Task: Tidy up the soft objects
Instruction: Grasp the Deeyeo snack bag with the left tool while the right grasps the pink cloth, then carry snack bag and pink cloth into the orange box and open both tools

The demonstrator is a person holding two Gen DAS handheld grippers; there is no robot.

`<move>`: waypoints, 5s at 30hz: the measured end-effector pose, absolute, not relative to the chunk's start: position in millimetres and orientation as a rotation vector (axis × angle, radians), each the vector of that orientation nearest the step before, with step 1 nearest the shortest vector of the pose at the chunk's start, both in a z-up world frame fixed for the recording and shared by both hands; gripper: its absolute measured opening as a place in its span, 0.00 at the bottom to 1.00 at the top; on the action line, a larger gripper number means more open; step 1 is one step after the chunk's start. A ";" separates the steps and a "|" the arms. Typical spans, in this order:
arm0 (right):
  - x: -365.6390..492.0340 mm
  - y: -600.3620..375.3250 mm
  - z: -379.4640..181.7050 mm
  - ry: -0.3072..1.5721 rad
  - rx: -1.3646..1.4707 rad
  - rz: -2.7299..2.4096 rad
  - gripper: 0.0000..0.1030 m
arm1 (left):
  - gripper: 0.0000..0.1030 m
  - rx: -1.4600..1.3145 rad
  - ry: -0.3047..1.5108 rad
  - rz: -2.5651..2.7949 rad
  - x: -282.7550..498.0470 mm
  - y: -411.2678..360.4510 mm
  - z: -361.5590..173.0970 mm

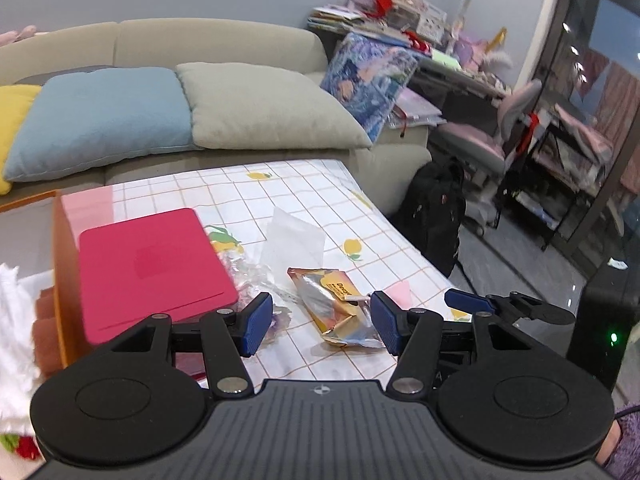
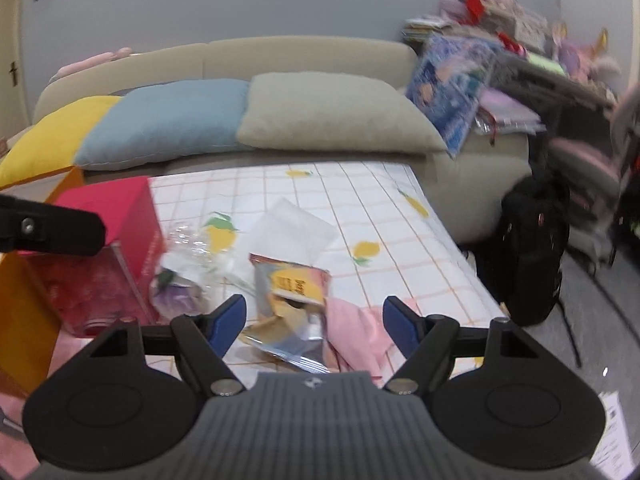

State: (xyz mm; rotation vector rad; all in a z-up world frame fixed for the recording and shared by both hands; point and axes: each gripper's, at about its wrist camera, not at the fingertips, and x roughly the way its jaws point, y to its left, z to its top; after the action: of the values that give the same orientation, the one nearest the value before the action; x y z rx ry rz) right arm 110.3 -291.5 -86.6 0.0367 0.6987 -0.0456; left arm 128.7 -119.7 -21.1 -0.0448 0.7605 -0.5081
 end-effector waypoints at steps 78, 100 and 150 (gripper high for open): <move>112.7 -304.0 -86.1 0.617 0.055 0.077 0.00 | 0.45 -0.074 0.833 -0.483 123.6 -141.5 -36.5; 85.0 -152.4 -4.4 0.472 -0.116 0.460 0.00 | 0.45 -0.169 0.638 -0.247 94.6 16.9 11.5; 252.1 30.2 -64.9 0.843 -0.502 0.627 0.19 | 0.62 -0.080 0.877 -0.100 199.1 129.4 -51.7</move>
State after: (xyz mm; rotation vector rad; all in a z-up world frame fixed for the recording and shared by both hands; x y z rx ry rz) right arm 252.1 30.2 -64.9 -0.5022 0.8429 0.6273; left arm 199.1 129.4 -51.7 -0.0802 0.8770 -0.1001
